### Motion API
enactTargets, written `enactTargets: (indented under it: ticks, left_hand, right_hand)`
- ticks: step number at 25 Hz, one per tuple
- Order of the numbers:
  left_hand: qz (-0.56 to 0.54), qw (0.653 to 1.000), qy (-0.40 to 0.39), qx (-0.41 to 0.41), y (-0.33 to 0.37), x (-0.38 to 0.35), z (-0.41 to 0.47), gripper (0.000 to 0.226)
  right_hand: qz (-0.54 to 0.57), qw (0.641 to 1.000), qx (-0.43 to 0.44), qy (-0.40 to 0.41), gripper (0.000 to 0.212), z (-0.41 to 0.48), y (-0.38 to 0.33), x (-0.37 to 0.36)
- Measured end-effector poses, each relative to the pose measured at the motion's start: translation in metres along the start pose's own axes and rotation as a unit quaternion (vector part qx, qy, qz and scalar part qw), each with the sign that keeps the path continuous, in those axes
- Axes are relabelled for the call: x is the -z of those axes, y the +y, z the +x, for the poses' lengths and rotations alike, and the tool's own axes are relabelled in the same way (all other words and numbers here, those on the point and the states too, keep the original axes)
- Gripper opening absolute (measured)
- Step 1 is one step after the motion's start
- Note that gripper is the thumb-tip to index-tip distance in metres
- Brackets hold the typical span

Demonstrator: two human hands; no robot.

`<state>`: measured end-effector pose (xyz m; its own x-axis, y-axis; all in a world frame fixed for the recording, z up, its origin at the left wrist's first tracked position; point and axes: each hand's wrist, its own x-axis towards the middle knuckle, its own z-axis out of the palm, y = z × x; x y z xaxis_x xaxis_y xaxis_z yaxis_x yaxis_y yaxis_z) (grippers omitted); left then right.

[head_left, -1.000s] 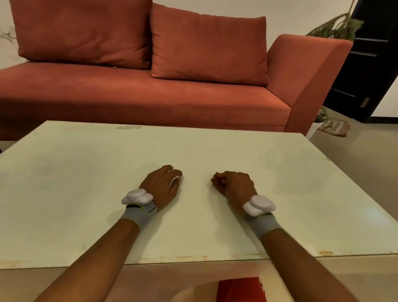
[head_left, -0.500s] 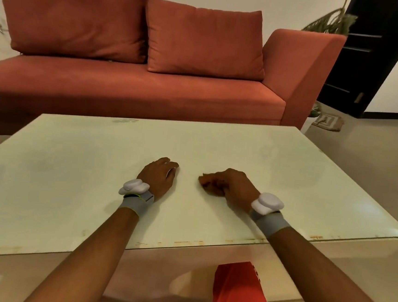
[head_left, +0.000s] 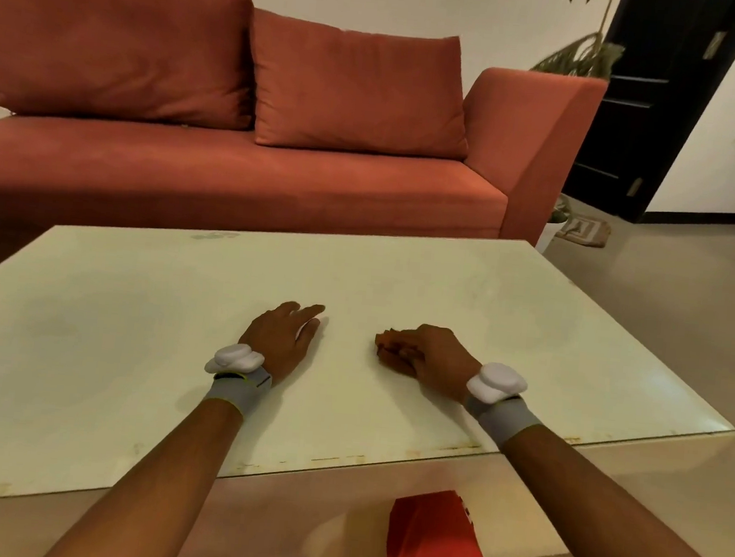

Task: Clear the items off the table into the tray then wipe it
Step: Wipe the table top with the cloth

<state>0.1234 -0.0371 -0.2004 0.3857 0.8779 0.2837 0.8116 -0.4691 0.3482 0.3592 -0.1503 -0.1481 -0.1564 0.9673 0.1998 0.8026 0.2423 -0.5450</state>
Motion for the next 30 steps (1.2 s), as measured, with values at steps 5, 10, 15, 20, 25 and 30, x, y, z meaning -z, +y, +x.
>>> enactTargets:
  ticks: [5, 10, 15, 20, 25, 30]
  left_hand:
    - [-0.002, 1.000, -0.005, -0.004, 0.006, 0.004, -0.003, 0.060]
    - [0.012, 1.000, -0.029, -0.002, 0.006, 0.004, -0.002, 0.053]
    - [-0.009, 0.999, -0.040, 0.024, 0.036, -0.001, 0.007, 0.046]
    - [-0.083, 0.990, -0.092, -0.062, 0.077, -0.016, 0.021, 0.045]
    - [-0.037, 0.993, -0.087, -0.065, 0.072, -0.030, 0.018, 0.043]
    - [-0.038, 0.994, -0.077, -0.065, 0.076, -0.027, 0.015, 0.039]
  right_hand:
    - [0.050, 0.983, 0.140, -0.108, 0.028, -0.039, -0.044, -0.030]
    - [0.073, 0.980, 0.036, -0.180, 0.028, -0.043, -0.005, 0.012]
    - [0.015, 0.996, 0.049, -0.077, 0.029, -0.012, -0.012, -0.018]
    - [0.029, 0.980, 0.113, -0.164, 0.024, -0.067, -0.001, 0.021]
    - [-0.052, 0.997, 0.038, -0.050, 0.026, -0.041, 0.052, 0.052]
    - [0.008, 0.986, 0.121, -0.115, 0.029, -0.078, -0.005, 0.010]
